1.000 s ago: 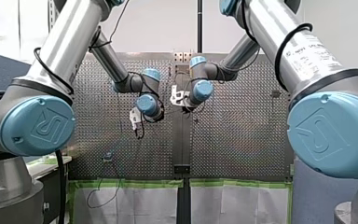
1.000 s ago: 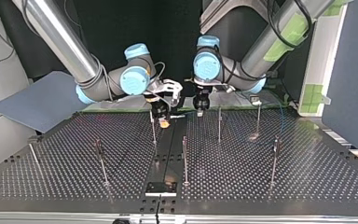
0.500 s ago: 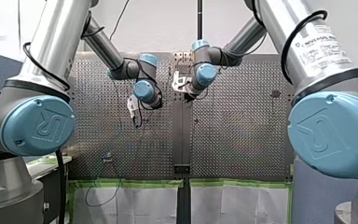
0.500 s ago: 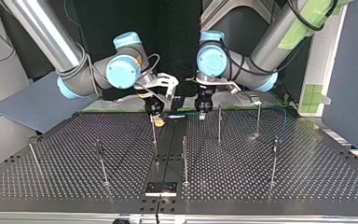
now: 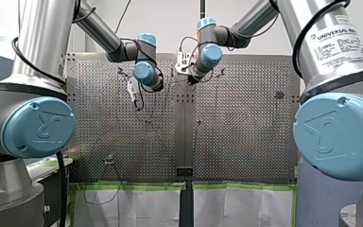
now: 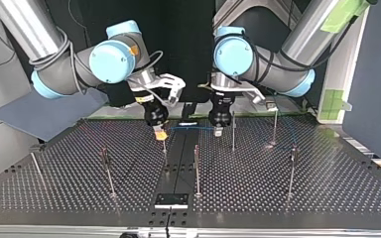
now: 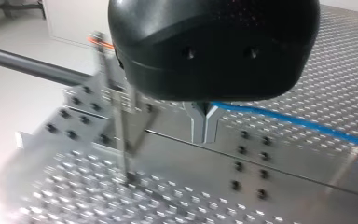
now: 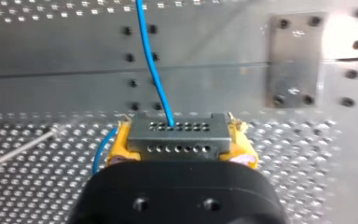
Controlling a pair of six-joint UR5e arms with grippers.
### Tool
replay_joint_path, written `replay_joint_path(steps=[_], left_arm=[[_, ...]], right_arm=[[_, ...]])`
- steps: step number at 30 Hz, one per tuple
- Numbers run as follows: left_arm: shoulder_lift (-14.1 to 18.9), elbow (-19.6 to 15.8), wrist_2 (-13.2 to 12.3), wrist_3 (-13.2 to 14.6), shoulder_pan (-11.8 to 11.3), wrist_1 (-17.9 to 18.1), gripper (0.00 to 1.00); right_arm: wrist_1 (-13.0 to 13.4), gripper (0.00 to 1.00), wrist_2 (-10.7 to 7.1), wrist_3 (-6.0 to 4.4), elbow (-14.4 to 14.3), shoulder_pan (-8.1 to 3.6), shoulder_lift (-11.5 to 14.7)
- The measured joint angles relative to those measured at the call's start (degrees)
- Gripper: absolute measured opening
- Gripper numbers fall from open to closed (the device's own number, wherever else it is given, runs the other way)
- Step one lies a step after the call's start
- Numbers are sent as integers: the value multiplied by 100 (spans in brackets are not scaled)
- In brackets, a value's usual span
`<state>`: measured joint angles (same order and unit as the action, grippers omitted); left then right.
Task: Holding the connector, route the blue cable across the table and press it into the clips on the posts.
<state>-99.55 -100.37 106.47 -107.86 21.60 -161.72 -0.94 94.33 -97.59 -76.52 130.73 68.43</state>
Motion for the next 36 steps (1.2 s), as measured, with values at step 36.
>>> replay_joint_path(steps=[36], left_arm=[[234,354,-533,40,-98,-20,0]], right_arm=[[13,0,-148,49,81,-147,423]])
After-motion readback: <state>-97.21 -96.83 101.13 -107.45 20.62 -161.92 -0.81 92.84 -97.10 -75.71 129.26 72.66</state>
